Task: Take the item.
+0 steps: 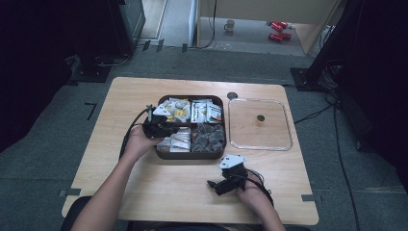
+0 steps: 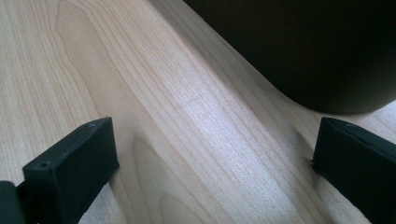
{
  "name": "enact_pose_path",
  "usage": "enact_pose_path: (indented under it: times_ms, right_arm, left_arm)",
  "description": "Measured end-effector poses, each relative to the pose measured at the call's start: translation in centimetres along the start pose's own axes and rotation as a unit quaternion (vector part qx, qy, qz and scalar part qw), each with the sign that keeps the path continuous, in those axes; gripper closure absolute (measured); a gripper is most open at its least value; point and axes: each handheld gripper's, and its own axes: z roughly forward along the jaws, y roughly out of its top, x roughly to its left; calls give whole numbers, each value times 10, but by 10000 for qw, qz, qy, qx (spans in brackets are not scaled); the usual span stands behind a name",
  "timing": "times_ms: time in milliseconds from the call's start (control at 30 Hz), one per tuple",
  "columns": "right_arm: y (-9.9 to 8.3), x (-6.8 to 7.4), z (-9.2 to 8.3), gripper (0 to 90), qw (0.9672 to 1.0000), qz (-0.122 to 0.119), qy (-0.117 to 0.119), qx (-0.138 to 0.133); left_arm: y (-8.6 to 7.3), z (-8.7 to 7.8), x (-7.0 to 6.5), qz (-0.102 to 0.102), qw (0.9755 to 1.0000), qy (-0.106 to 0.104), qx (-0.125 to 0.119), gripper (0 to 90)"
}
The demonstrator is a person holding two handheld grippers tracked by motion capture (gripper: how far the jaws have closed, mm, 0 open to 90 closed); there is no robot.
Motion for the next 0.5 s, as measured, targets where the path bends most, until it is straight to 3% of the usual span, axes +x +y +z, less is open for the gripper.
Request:
enact_pose_path:
  times_ms: [167,300,500]
  right_arm:
    - [0,0,0,0,10000,2,0,1]
    - [0,0,0,0,10000,1,-1,-1]
    - [0,0,0,0,10000,1,-1,0]
  left_arm:
    - [0,3,0,75,9999,133,-45,688]
    - [2,8,-1,328,9994,120,51,733]
    - [3,12,0,328,9994,55,70,783]
